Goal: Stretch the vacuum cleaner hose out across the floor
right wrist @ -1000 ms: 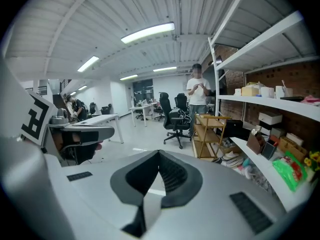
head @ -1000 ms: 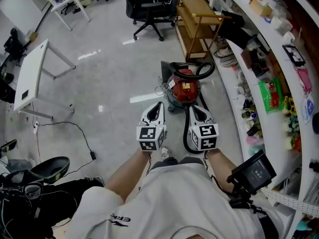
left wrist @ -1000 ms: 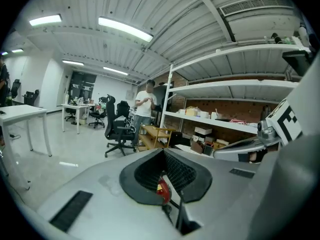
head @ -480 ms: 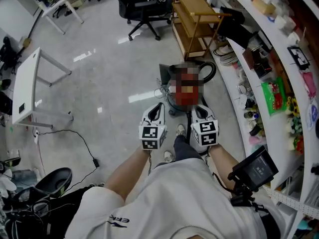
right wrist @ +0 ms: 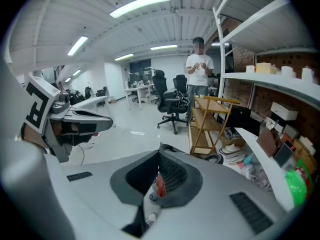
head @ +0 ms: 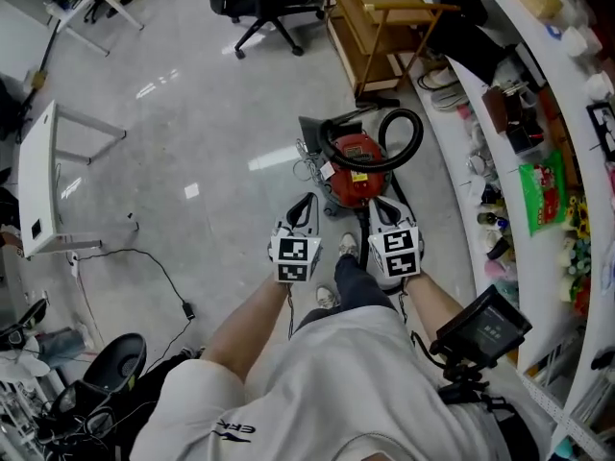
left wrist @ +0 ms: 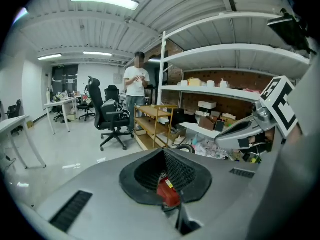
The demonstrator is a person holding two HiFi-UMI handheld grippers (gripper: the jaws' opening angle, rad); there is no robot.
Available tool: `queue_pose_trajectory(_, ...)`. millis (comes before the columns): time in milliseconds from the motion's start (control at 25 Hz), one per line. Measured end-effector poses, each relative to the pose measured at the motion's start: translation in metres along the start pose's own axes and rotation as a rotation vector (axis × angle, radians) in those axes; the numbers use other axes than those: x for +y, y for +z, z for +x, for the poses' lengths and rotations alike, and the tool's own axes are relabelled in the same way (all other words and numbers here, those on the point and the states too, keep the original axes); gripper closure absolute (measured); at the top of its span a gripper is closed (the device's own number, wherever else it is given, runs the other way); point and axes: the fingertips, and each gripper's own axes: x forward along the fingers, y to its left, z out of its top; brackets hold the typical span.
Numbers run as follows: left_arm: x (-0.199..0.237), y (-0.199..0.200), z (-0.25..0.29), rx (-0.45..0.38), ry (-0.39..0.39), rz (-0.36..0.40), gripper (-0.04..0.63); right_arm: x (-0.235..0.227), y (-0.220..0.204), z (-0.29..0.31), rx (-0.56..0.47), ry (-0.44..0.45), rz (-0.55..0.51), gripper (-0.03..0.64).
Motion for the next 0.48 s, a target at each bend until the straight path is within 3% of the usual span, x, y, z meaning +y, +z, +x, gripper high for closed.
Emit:
queue_pose_trajectory(240,0.013,-0.019,0.059,0.067,-0.012,0.047,0.594,-0.028,-0.011,0.054,0.057,0.032,-0.050,0.615)
queue_pose_trajectory(480,0.015,-0.056,0.111,0.134,-0.063,0.130,0.592,-0.044,-0.027,0.102,0.107,0.079,-0.168,0.615)
